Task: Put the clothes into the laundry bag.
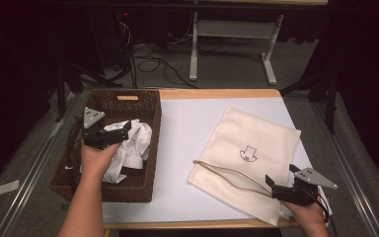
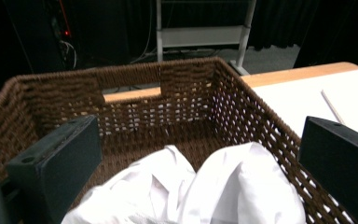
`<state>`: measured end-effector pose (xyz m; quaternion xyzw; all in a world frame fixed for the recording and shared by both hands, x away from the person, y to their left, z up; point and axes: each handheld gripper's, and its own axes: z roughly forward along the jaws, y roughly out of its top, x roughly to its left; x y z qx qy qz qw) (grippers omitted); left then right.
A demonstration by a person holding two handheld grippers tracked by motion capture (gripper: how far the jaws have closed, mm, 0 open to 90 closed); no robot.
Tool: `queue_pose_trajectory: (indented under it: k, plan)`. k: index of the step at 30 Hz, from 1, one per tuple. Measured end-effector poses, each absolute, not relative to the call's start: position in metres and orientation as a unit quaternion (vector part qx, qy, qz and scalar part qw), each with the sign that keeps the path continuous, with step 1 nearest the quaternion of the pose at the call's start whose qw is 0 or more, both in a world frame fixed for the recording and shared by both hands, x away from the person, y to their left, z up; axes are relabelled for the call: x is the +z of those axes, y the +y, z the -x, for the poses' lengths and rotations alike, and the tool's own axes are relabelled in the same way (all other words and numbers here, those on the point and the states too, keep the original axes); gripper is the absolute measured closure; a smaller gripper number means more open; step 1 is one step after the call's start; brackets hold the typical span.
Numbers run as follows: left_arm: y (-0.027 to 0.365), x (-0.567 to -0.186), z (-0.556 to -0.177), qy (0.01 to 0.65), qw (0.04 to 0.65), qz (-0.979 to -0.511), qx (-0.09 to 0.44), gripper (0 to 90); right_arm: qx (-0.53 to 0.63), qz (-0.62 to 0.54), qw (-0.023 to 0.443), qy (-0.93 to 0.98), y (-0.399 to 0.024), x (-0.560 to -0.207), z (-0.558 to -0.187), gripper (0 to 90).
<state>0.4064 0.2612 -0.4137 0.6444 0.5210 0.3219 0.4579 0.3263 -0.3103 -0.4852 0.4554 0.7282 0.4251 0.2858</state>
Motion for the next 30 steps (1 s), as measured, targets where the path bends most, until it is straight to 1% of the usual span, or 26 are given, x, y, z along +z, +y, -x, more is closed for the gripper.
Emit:
queue_pose_trajectory:
  k: [3,7,10,11,12,13,15,17,18,19,21,25,27,30]
  plan:
    - [0.261,-0.415,-0.407,0.523,0.453,-0.647,0.319,0.2,0.426,-0.458,0.286,0.726,-0.311,-0.485,-0.326,5.4]
    - [0.268,-0.418,-0.410,0.539,0.439,-0.652,0.301,0.2,0.423,-0.459,0.283,0.728,-0.311,-0.487,-0.327,5.6]
    - [0.272,-0.427,-0.414,0.558,0.417,-0.666,0.266,0.1,0.421,-0.459,0.282,0.730,-0.310,-0.487,-0.326,5.7]
    - [0.272,-0.427,-0.414,0.558,0.417,-0.666,0.266,0.1,0.421,-0.459,0.282,0.730,-0.310,-0.487,-0.326,5.7]
    - [0.272,-0.430,-0.416,0.566,0.410,-0.672,0.246,0.2,0.420,-0.457,0.281,0.732,-0.309,-0.488,-0.326,6.1]
    - [0.272,-0.430,-0.416,0.566,0.410,-0.672,0.246,0.2,0.420,-0.457,0.281,0.732,-0.309,-0.488,-0.326,6.1]
    - [0.271,-0.437,-0.421,0.583,0.384,-0.682,0.216,0.2,0.419,-0.461,0.278,0.731,-0.309,-0.488,-0.326,6.2]
    - [0.271,-0.439,-0.422,0.587,0.379,-0.685,0.207,0.2,0.419,-0.460,0.279,0.731,-0.310,-0.488,-0.326,6.2]
    - [0.269,-0.443,-0.425,0.592,0.366,-0.692,0.191,0.1,0.418,-0.460,0.279,0.732,-0.310,-0.489,-0.326,6.2]
    - [0.269,-0.443,-0.425,0.592,0.366,-0.692,0.191,0.2,0.418,-0.460,0.279,0.732,-0.310,-0.489,-0.326,6.2]
    - [0.266,-0.448,-0.428,0.595,0.347,-0.706,0.167,0.3,0.416,-0.463,0.279,0.731,-0.310,-0.489,-0.327,6.3]
    - [0.264,-0.453,-0.431,0.604,0.324,-0.713,0.149,0.2,0.415,-0.462,0.277,0.733,-0.309,-0.489,-0.327,6.4]
    - [0.262,-0.460,-0.435,0.611,0.298,-0.722,0.131,0.1,0.417,-0.460,0.277,0.733,-0.310,-0.489,-0.327,6.5]
    - [0.261,-0.465,-0.438,0.613,0.266,-0.733,0.123,0.1,0.417,-0.461,0.278,0.732,-0.310,-0.489,-0.327,6.5]
